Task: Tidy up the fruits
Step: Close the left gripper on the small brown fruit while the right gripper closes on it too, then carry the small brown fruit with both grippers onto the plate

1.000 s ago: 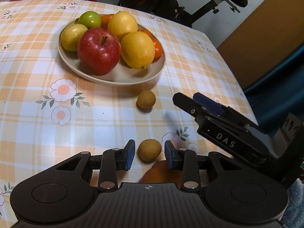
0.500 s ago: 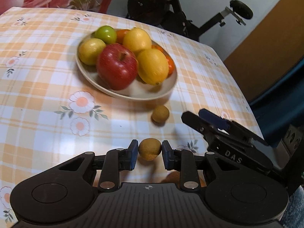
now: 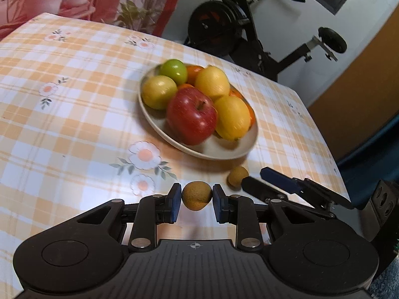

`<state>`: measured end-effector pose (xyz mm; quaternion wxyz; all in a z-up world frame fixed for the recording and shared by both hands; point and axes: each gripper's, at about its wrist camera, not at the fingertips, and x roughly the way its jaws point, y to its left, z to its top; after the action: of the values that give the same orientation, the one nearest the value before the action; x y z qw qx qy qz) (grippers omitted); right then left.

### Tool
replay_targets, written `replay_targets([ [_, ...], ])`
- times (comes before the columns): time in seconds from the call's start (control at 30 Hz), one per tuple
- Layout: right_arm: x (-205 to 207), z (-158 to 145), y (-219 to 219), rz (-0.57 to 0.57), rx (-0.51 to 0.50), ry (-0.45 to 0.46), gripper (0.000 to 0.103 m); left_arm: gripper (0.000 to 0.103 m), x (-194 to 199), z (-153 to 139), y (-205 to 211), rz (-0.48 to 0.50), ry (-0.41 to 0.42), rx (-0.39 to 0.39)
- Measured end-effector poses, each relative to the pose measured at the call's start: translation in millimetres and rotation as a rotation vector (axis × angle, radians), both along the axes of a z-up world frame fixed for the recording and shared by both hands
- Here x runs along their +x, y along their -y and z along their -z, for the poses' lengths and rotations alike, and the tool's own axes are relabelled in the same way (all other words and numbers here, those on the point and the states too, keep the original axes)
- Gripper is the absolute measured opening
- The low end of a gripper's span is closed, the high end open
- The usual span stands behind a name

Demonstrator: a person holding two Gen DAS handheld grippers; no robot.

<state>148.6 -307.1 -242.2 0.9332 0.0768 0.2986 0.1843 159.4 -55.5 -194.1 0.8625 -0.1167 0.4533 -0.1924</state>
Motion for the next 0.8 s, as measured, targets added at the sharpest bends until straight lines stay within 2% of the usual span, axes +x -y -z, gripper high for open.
replay_targets([
  [0.37, 14.4, 4.1, -18.3, -0.057, -0.099, -0.032, 0.025, 0.029, -2.8, -6.7, -3.4, -0.017, 0.111, 0.037],
  [0.63, 13.6, 6.3, -19.4, -0.048, -0.102, -0.027, 0.025, 0.029, -0.6, -7.0, -7.2, -0.024, 0.144, 0.042],
  [0.8, 6.2, 2.0, -12.3, -0.028, -0.069, 0.015, 0.025, 0.029, 0.5, -7.7, -8.8, -0.028, 0.159, 0.044],
])
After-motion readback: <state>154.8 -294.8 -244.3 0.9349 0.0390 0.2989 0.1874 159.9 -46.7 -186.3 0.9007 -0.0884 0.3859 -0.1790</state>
